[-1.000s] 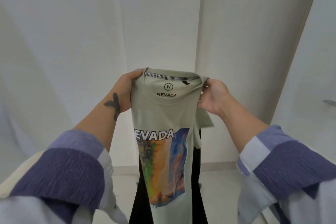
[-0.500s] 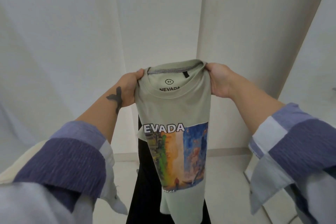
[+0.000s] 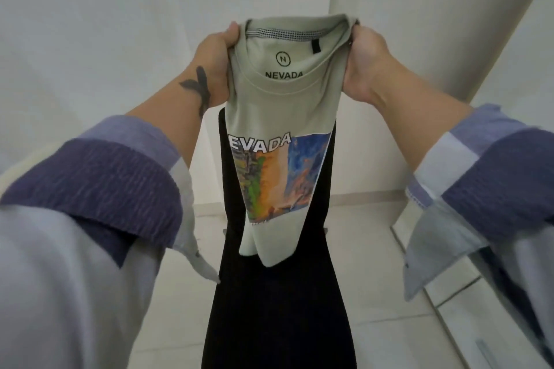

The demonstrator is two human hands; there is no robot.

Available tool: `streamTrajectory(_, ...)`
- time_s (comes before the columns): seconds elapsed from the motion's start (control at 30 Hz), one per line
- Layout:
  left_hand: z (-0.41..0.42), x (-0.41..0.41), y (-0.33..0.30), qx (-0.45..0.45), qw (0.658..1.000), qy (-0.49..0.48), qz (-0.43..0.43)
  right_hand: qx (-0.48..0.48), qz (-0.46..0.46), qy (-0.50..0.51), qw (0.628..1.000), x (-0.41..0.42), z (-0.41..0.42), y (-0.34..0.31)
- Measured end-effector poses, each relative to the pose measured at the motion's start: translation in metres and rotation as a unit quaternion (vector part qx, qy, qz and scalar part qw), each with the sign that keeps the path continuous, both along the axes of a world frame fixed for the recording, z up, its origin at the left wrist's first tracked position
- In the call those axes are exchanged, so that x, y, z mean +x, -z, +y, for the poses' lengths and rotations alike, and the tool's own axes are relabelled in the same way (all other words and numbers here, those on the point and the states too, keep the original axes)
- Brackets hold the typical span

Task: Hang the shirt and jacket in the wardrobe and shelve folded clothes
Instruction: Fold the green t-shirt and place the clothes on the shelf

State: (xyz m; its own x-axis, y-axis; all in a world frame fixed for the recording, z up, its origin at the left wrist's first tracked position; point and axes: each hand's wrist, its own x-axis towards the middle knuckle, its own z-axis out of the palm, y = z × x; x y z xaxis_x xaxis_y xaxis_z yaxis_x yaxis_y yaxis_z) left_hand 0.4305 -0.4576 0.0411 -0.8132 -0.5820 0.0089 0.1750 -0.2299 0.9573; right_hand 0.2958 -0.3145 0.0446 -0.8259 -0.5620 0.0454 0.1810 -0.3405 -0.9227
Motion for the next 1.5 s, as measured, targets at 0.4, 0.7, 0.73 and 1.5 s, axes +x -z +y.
streamTrajectory(0.4, 0.101, 0.093, 0.12, 0.083, 0.992, 0.029, -0.09, 0.08, -0.086, 0.016, 0.993, 0.093, 0.099, 0.12)
streamTrajectory(0.7, 0.221, 0.217, 0.262, 0.173, 0.96, 0.011, -0.222, 0.237, -0.164, -0.02, 0.957, 0.204, 0.227, 0.265)
streamTrajectory(0.73, 0.231, 0.229, 0.274, 0.18, 0.954, 0.004, -0.238, 0.258, -0.165, -0.018, 0.952, 0.212, 0.237, 0.281)
streamTrajectory(1.5, 0.141, 0.141, 0.405, 0.033, 0.946, -0.144, -0.289, 0.396, -0.095, 0.039, 0.913, 0.127, 0.149, 0.409)
